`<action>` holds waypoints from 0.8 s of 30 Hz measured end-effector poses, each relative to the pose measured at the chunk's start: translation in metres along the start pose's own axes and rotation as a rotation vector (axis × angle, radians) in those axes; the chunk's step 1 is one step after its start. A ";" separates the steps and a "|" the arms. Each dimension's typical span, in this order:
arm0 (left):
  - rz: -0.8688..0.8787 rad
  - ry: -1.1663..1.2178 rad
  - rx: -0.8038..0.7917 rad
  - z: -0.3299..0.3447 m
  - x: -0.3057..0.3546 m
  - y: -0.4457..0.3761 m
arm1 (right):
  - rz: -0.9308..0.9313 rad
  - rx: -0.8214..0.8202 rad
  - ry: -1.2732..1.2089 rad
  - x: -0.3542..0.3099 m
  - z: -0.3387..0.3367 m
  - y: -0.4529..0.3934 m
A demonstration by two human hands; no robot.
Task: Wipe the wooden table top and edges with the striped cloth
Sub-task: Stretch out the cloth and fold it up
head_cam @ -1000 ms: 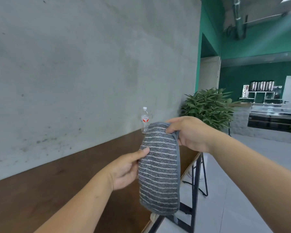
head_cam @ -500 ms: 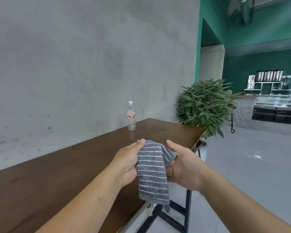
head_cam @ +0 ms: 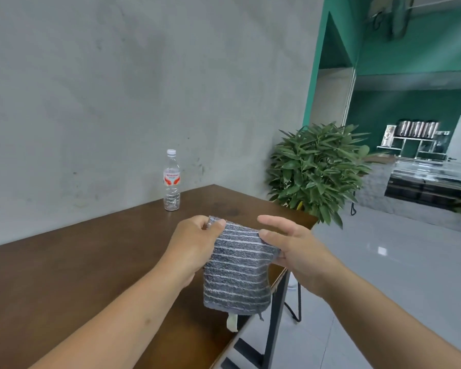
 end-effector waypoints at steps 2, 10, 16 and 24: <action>0.001 0.014 0.044 0.008 0.007 -0.022 | -0.012 -0.006 0.013 -0.005 -0.010 -0.024; 0.128 -0.050 -0.100 0.040 0.023 -0.084 | -0.002 -0.005 0.022 -0.005 -0.059 -0.105; 0.227 -0.423 -0.063 0.060 0.027 -0.121 | -0.002 -0.221 0.154 -0.004 -0.086 -0.163; 0.227 -0.610 0.197 0.088 0.028 -0.169 | -0.162 -0.388 0.487 0.005 -0.101 -0.251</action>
Point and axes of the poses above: each hand's wrist, its own y-axis away from the middle knuckle, its own z-axis out of the palm, x = y × z, the point moved 4 cm from there along -y, towards the middle knuckle, and after that the axes turned 11 degrees about -y, right-handed, at the moved point
